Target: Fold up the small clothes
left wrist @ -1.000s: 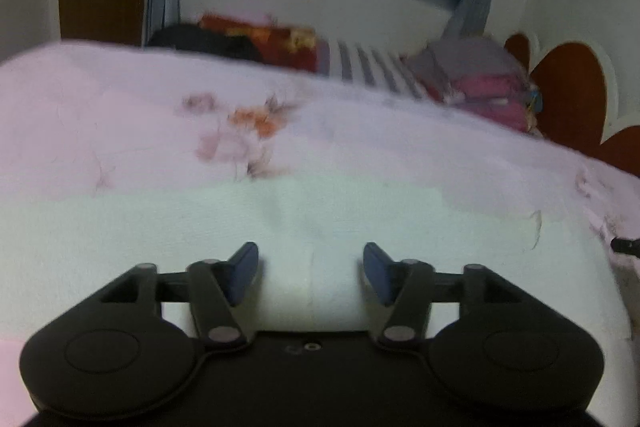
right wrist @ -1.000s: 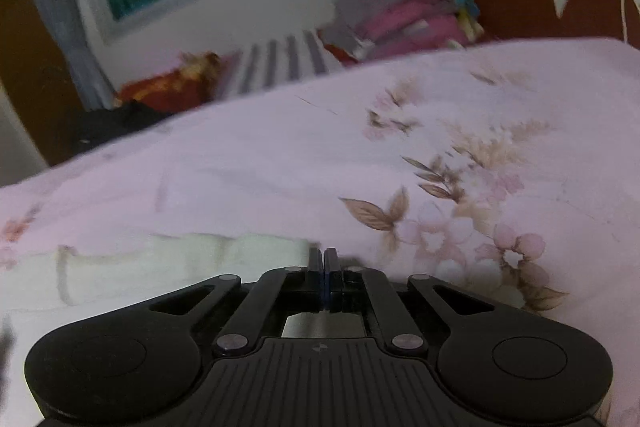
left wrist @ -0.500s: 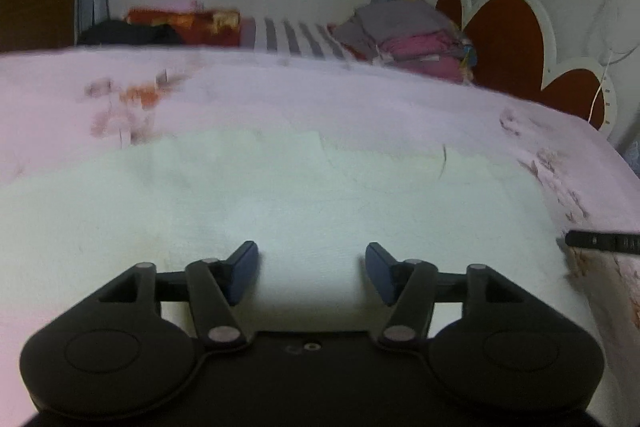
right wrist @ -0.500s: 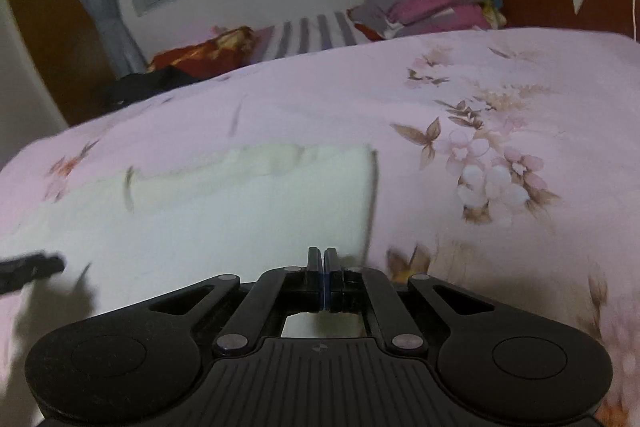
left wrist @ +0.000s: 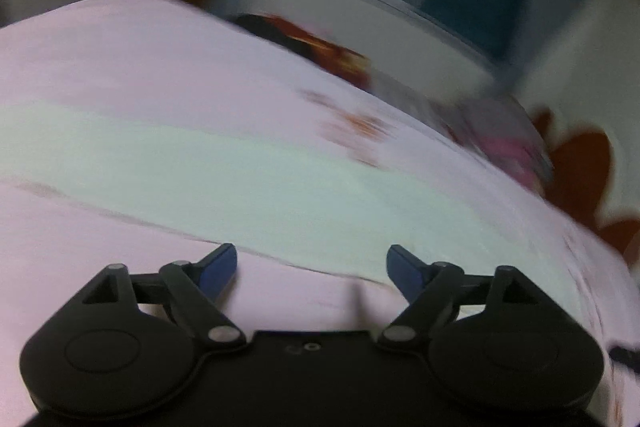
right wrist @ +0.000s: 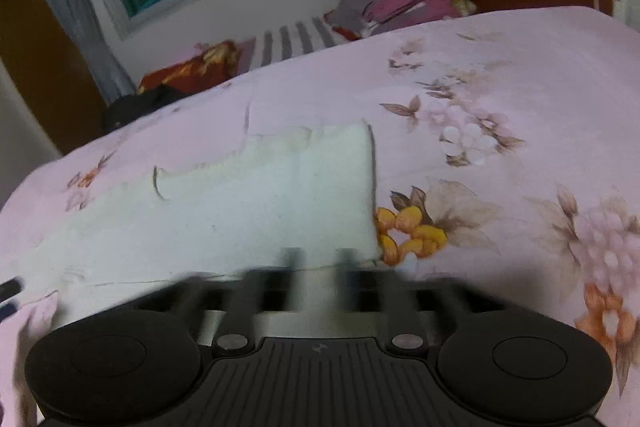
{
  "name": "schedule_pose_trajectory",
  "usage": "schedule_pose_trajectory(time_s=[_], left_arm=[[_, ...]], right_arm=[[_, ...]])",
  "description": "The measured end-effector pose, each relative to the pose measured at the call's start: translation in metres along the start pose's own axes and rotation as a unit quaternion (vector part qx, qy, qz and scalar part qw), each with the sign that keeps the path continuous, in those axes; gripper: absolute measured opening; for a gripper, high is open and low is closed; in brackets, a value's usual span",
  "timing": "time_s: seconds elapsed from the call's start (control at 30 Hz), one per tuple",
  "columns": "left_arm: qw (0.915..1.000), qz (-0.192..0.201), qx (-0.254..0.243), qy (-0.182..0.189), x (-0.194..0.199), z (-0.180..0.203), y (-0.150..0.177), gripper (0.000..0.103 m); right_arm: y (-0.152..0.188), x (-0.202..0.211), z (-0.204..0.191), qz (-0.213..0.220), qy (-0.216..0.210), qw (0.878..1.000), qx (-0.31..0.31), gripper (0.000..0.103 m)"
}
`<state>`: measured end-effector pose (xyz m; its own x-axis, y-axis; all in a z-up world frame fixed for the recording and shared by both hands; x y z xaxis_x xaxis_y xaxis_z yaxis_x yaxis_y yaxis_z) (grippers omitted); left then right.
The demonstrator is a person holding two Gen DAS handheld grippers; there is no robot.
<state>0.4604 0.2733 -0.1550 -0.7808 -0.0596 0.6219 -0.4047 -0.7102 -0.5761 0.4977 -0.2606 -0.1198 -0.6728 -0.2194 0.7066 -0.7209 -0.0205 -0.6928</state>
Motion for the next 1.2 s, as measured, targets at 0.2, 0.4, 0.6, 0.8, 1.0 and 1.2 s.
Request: schedule_pose_trajectory(time_s=[0.2,0.4,0.6,0.8,1.0,1.2], left_arm=[[0.9887,0.043,0.135,-0.049,0.022,-0.115,-0.055,0.063],[0.9666,0.078,0.244,-0.002,0.013,-0.168,-0.080,0.041],[0.9497,0.087,0.301,0.007,-0.005,-0.187,-0.097,0.011],[0.9567,0.100,0.273,0.017,-0.008,-0.168,-0.108,0.004],[0.9778,0.077,0.185,0.063,-0.018,-0.085,-0.113,0.003],[0.9885,0.011,0.082,0.127,-0.044,0.054,-0.082,0.003]], right_arm=[[0.006,0.011,-0.024,0.023,-0.002,1.000,-0.004,0.061],[-0.004,0.003,-0.046,0.021,-0.002,1.000,-0.017,0.059],[-0.017,0.005,-0.055,0.025,-0.007,0.999,-0.047,0.059],[-0.021,0.010,-0.054,0.028,0.004,0.999,-0.043,0.059],[-0.016,0.017,-0.038,0.031,0.010,0.998,-0.054,0.059],[-0.017,0.017,-0.014,0.035,0.008,0.997,-0.068,0.059]])
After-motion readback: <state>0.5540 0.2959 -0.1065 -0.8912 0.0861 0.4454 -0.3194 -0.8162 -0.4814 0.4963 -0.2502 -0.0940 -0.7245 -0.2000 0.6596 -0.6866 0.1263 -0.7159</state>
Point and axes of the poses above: each gripper's, at about its wrist camera, not at the fingertips, and x roughly against the way its jaws point, z to its right, y to its underside, the point moved 5 cm from there along -x, roughly the way its jaws point, and after that the axes turned 15 degrees about x, right-handed, at the moved point
